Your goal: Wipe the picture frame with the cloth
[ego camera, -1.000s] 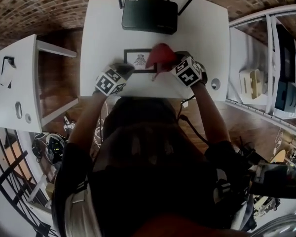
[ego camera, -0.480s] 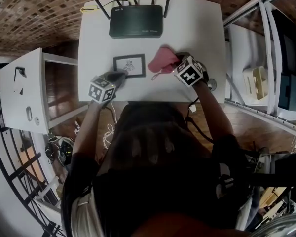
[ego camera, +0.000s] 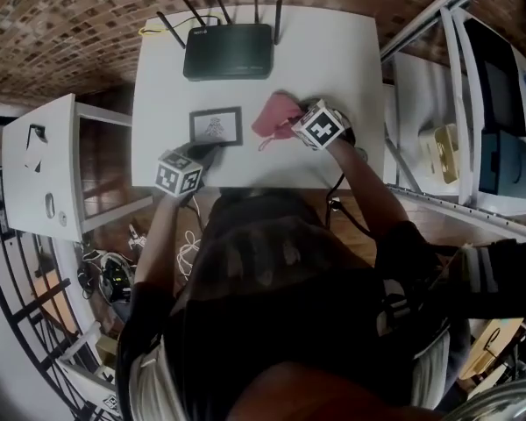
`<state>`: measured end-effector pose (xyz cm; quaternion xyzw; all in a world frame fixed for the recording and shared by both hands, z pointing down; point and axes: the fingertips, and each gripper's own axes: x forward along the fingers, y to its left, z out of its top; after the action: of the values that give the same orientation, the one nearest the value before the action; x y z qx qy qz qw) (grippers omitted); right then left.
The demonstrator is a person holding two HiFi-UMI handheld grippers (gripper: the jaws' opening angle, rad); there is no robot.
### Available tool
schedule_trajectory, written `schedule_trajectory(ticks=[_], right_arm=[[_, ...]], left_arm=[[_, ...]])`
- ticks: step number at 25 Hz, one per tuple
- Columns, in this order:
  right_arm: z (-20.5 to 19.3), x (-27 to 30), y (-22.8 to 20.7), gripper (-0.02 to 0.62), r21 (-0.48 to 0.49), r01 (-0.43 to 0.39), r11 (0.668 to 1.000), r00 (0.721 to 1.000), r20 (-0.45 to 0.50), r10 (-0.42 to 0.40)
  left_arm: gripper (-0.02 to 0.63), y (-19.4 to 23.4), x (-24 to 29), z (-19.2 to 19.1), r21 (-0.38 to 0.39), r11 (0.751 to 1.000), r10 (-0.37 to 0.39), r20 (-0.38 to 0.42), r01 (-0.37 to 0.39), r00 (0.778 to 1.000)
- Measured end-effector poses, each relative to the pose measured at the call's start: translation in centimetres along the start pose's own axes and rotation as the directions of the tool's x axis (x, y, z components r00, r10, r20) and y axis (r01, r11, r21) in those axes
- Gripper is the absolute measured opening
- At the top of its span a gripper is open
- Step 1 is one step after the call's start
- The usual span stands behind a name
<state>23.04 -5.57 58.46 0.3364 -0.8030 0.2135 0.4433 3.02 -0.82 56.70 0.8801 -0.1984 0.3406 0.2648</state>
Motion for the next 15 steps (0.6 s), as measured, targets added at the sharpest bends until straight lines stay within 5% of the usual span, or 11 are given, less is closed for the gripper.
schedule_trajectory(ticks=[4, 15], right_arm=[[0.4, 0.8, 0.8, 0.121, -0.011, -0.073, 0.997, 0.997, 0.018, 0.073], [1.1, 0.7, 0.1, 0.184, -0.007, -0.095, 0.995, 0.995, 0.015, 0.095]], left_arm=[[0.002, -1.5, 0.1, -0.5, -0.040, 0.999, 0.009, 0.025, -0.008, 1.000], [0.002, -2.3, -0.7, -1.1, -0.073, 0.996, 0.044, -0.004, -0.044, 0.999]])
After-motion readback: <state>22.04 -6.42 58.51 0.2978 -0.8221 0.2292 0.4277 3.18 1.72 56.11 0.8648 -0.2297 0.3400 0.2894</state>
